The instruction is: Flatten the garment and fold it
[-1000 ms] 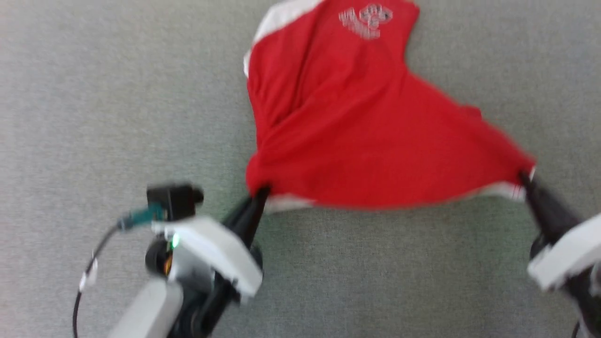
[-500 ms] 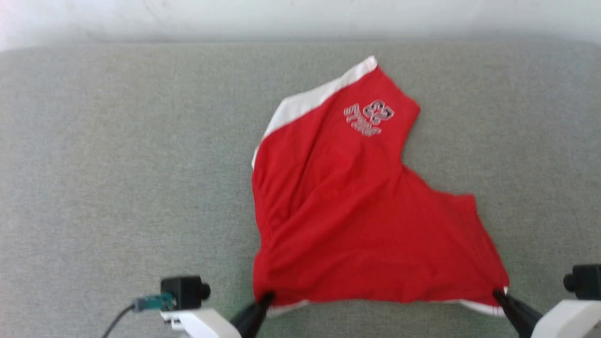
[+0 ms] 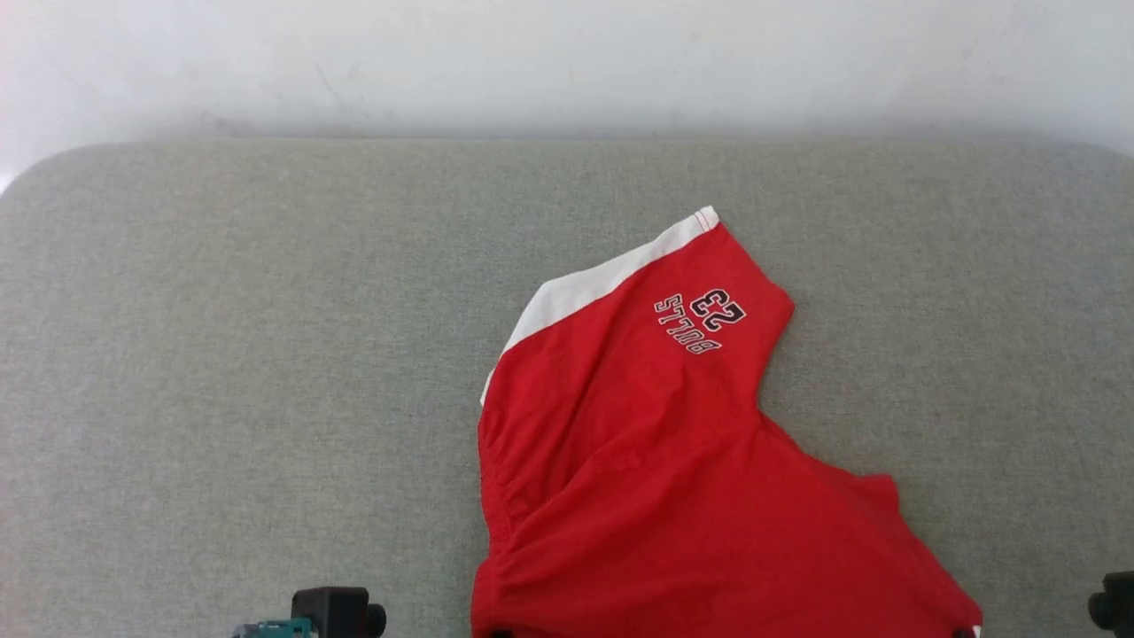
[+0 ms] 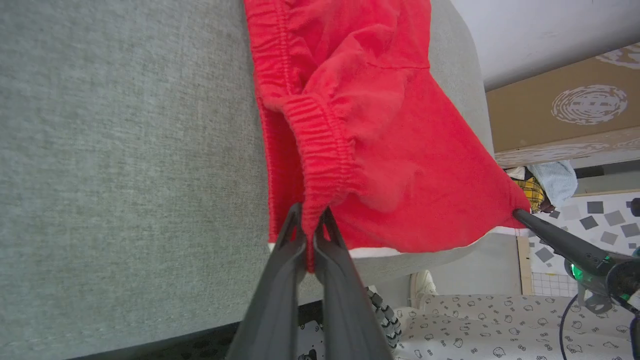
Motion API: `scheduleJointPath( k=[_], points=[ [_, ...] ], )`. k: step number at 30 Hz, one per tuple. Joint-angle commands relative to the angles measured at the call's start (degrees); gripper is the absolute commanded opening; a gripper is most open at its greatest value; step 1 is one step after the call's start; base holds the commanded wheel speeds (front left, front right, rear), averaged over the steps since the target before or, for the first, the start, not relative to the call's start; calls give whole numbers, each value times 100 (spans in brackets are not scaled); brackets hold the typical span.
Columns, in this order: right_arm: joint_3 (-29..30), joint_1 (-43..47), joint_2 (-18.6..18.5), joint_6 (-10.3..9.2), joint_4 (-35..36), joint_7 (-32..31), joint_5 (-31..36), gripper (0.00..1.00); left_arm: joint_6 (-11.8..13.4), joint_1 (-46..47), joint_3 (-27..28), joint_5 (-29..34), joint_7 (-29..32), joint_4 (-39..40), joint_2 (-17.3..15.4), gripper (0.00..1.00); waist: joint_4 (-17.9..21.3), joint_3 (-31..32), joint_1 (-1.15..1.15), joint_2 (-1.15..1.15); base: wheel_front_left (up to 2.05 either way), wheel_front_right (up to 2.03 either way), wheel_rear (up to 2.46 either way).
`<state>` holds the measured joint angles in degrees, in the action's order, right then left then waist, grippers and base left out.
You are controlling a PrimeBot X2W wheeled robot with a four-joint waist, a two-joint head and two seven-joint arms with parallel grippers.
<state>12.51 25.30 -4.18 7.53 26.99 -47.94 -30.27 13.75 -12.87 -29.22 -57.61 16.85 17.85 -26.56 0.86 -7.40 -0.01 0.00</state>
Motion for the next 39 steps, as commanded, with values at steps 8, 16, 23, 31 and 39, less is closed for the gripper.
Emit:
scheduleJointPath(
  k=[8,16,23,31,39],
  points=[
    [160,-757,-231,-4,308,50,83,0,-4,165,152,26,-341,221,224,0,-155,-59,1,0,0,0,0],
    [-67,-2385,-859,-4,211,-52,256,0,77,871,70,295,-434,392,565,0,-368,-474,1,0,0,0,0],
    [-615,-3910,-1445,-4,-329,-259,379,0,283,1604,-15,542,-450,301,962,0,-626,-887,1,0,0,0,0],
    [-1085,-5244,-1907,-4,-1127,-331,445,0,447,2348,16,716,-449,191,1277,0,-938,-1371,1,0,0,0,0],
    [-1649,-6319,-2160,-4,-2218,-263,655,0,449,3061,67,671,-399,-319,1602,0,-1184,-1837,1,0,0,0,0]
  ],
)
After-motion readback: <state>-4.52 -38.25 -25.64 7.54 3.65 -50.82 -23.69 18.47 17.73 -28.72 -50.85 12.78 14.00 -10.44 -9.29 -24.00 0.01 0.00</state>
